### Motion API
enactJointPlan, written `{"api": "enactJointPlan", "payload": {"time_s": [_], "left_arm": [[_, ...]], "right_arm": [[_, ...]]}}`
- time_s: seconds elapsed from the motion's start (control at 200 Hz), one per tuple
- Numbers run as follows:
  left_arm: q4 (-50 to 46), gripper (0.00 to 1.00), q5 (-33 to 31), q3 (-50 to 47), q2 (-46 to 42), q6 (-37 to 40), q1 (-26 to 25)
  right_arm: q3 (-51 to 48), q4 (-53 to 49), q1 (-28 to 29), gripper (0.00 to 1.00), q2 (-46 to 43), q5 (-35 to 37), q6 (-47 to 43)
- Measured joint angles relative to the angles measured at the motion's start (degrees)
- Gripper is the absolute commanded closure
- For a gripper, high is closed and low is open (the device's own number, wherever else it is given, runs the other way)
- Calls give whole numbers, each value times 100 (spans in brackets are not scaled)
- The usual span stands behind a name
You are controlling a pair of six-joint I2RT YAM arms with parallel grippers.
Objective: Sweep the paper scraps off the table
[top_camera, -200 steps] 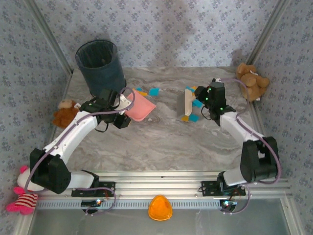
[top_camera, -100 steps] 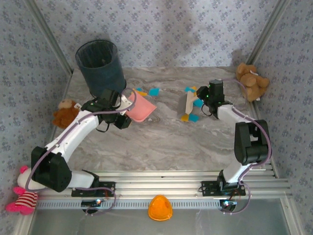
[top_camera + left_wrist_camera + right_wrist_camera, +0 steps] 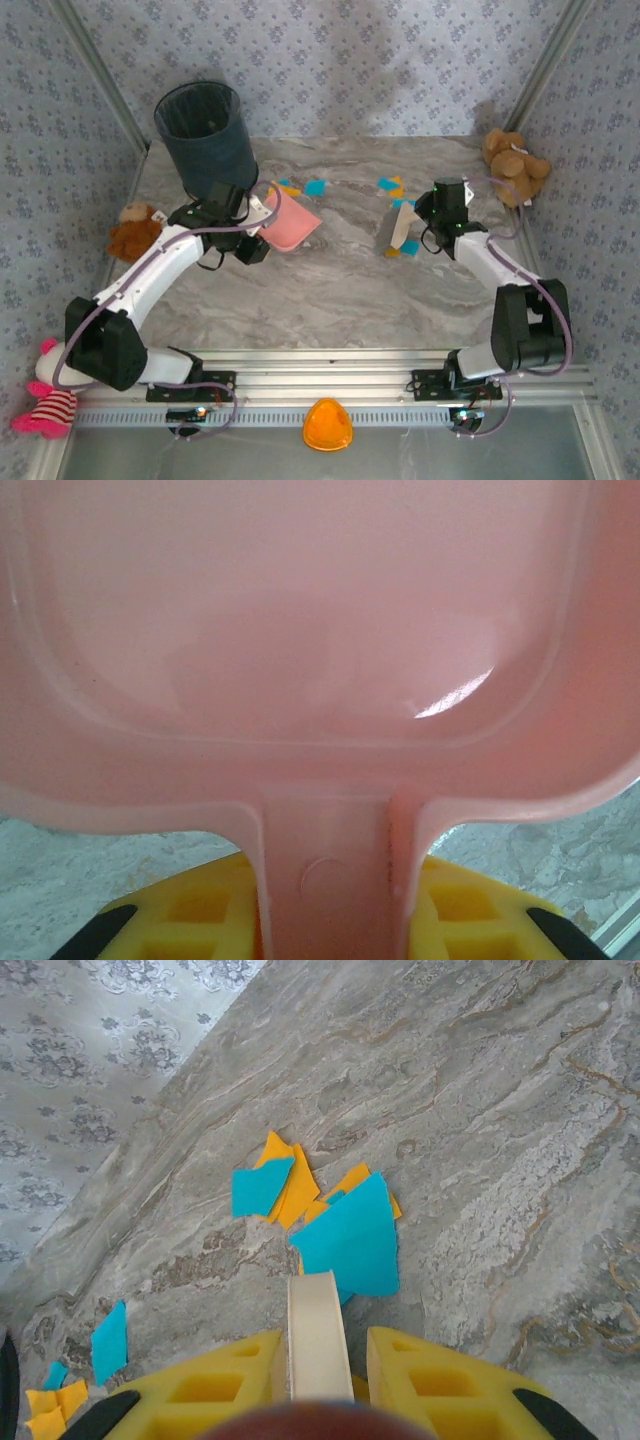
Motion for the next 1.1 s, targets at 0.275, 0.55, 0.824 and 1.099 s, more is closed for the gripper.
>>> {"api": "enactJointPlan", "payload": {"time_s": [0.275,0.55,0.824,1.099], "left_arm": [[-170,100,7,15,258,90,-361],[-649,100,39,566,870,195,-717],[-892,100,90,1421,1864,387,-1228],[-1231,100,87,2264,2828,514,-1502]], "right_arm": [[-243,321,9,100,-579,-678,-621],[-234,-186,31,100,-1582,-553,-1606],[-234,-1338,-87,100,-2111,321,-2420],[-166,-1775,-162,100,-2046,944,-3139]]}}
